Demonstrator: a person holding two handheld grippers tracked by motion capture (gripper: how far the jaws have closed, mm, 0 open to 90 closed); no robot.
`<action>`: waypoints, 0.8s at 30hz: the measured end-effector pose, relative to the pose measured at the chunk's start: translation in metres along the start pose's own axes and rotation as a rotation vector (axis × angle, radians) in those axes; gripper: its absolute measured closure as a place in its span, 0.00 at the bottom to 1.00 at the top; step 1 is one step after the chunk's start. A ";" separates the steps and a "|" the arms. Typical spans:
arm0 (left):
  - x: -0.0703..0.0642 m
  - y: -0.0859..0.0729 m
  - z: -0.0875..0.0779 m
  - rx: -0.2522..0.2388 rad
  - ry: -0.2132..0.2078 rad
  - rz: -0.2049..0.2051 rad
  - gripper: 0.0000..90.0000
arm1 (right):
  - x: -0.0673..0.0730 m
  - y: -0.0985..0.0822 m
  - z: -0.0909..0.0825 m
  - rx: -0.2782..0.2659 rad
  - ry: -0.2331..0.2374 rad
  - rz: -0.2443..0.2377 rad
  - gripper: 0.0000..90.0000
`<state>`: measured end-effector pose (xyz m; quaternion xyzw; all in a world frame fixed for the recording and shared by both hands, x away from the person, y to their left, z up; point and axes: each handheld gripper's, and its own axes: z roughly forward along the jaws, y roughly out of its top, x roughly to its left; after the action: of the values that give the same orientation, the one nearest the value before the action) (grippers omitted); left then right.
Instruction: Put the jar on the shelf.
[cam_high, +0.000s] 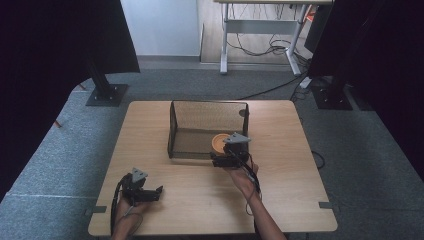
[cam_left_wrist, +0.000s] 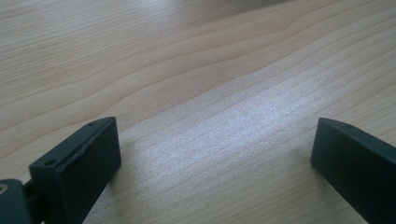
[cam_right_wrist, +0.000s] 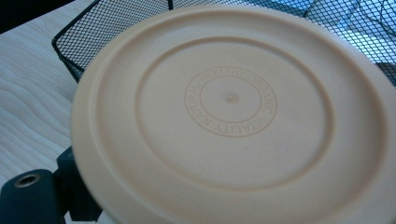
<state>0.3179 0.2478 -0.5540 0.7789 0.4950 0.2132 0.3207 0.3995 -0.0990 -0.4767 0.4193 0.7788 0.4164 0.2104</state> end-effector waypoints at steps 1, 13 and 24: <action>0.000 0.000 0.000 -0.001 0.000 -0.001 0.02 | 0.000 0.000 0.001 0.001 -0.001 -0.002 0.10; 0.000 0.000 0.000 0.000 0.000 0.000 0.01 | -0.006 0.007 0.010 -0.001 0.001 -0.004 0.10; 0.000 0.000 0.000 0.000 0.000 0.001 0.01 | -0.009 0.013 0.019 -0.001 -0.004 -0.009 0.10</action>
<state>0.3180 0.2478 -0.5540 0.7791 0.4948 0.2132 0.3204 0.4233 -0.0937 -0.4767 0.4164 0.7801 0.4150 0.2141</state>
